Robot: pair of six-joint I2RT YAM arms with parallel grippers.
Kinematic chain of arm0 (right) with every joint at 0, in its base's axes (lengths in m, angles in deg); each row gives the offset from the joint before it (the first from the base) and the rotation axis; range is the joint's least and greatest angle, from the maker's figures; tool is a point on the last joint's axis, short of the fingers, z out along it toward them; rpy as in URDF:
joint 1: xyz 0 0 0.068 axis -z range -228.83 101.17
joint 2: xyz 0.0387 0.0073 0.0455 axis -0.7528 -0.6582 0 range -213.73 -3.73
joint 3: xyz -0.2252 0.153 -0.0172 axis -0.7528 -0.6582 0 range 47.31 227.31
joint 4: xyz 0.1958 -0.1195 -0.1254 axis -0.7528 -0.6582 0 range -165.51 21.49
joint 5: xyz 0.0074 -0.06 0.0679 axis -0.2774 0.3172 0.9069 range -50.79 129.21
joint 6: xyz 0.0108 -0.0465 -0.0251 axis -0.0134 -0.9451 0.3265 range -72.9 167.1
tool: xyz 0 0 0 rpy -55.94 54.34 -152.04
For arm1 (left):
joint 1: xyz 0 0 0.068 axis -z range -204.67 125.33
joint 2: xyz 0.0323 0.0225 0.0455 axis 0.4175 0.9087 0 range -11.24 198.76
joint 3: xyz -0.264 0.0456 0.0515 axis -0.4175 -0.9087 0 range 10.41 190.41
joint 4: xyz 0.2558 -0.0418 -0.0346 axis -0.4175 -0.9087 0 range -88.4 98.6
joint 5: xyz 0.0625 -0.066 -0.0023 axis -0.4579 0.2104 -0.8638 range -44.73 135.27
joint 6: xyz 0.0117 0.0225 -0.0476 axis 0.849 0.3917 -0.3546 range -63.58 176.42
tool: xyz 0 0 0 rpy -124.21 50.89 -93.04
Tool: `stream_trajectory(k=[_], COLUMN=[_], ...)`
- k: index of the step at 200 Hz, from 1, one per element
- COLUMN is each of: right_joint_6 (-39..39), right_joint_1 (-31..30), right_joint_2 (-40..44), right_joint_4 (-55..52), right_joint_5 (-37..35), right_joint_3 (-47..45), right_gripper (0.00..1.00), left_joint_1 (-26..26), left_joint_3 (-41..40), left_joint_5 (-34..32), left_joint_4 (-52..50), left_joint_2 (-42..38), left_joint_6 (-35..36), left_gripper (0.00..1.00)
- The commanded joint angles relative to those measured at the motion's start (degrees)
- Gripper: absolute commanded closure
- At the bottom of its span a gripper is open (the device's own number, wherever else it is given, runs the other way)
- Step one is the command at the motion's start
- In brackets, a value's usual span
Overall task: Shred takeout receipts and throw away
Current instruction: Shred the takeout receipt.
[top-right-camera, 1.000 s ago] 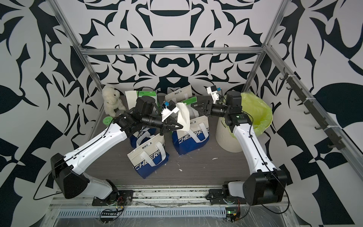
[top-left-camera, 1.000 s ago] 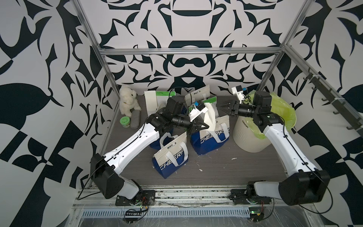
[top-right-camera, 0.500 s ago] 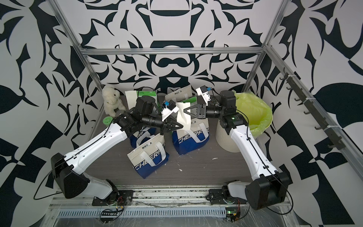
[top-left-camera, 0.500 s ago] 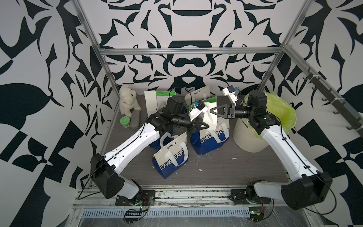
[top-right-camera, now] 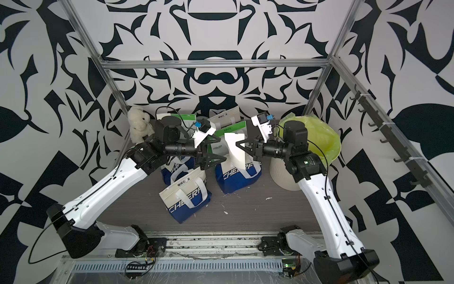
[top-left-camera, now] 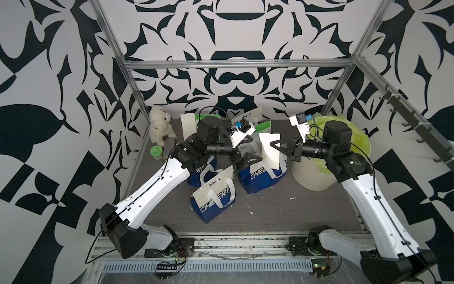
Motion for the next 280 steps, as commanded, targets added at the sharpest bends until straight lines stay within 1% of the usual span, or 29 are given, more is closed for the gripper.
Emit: stream_trajectory(k=[1, 17, 32, 37, 46, 63, 81, 88, 99, 109, 122, 143, 160, 179, 203, 221, 252, 280], right_joint_6=[-3.8, -6.6, -8.2, -8.3, -8.4, -8.3, -8.1, -8.1, -8.1, -8.1, -8.1, -8.3, -8.7, -9.4, -9.7, -9.7, -9.6, -9.7], right_joint_1=[-0.8, -0.8, -0.9, -0.8, -0.9, -0.8, -0.9, -0.9, -0.9, -0.9, -0.9, -1.0, -1.0, -1.1, -1.1, -1.2, -1.6, -1.8], right_joint_2=[0.3, 0.8, 1.1, 1.2, 1.5, 2.2, 2.8, 2.8, 2.8, 2.8, 2.9, 3.2, 3.6, 4.1, 4.2, 4.3, 3.9, 3.7], right_joint_4=[3.4, 1.5, 0.3, 0.3, 0.5, 1.1, 1.9, 1.9, 1.7, 1.6, 1.4, 1.2, 1.3, 0.7, 0.1, 0.1, 0.1, 0.0], right_joint_5=[1.4, 0.4, 0.7, 0.7, 0.8, 0.3, 0.5, 0.7, 1.1, 1.4, 1.5, 2.5, 2.7, 3.2, 4.3, 4.7, 4.6, 3.4], right_joint_3=[-3.3, -3.8, -3.7, -3.7, -3.8, -3.9, -4.0, -4.0, -3.9, -3.9, -4.0, -4.2, -4.4, -4.6, -4.4, -4.2, -3.9, -3.8], right_gripper=[1.00, 1.00, 1.00, 1.00, 1.00, 1.00, 1.00, 1.00, 1.00, 1.00, 1.00, 1.00, 1.00, 1.00, 1.00, 1.00, 1.00, 1.00], left_joint_1=[-0.2, -0.2, -0.2, -0.2, -0.2, -0.3, -0.2, -0.2, -0.2, -0.2, -0.3, -0.2, -0.7, -1.9, -4.1, -4.9, -4.9, -5.0], left_joint_3=[3.6, 5.7, 7.0, 7.2, 7.7, 8.3, 7.2, 6.3, 5.1, 4.0, 3.4, 2.8, 2.2, 1.8, 1.3, 1.0, 1.3, 1.5], left_joint_5=[7.4, 9.8, 10.6, 10.7, 10.8, 10.9, 9.9, 9.6, 9.6, 9.1, 8.8, 5.9, 4.9, 4.5, 5.0, 7.1, 12.6, 16.8], left_joint_4=[-3.4, -4.3, -4.6, -4.7, -5.2, -6.4, -5.2, -3.8, -1.5, 0.6, 2.3, 3.4, 4.5, 6.0, 7.4, 8.0, 8.0, 8.0], left_joint_2=[2.8, 4.1, 4.8, 4.9, 5.2, 5.9, 5.8, 5.4, 4.7, 4.1, 3.7, 3.3, 3.0, 2.7, 2.2, 2.0, 2.9, 3.7], left_joint_6=[2.5, 2.8, 2.7, 2.7, 2.7, 2.7, 1.8, 1.1, 0.4, -0.7, -1.3, -1.9, -2.5, -4.2, -6.3, -7.0, -7.7, -8.7], left_gripper=[0.08, 0.14, 0.14, 0.20, 0.25, 0.29, 0.35, 0.36, 0.41, 0.43, 0.43, 0.29, 0.22, 0.20, 0.19, 0.21, 0.31, 0.38])
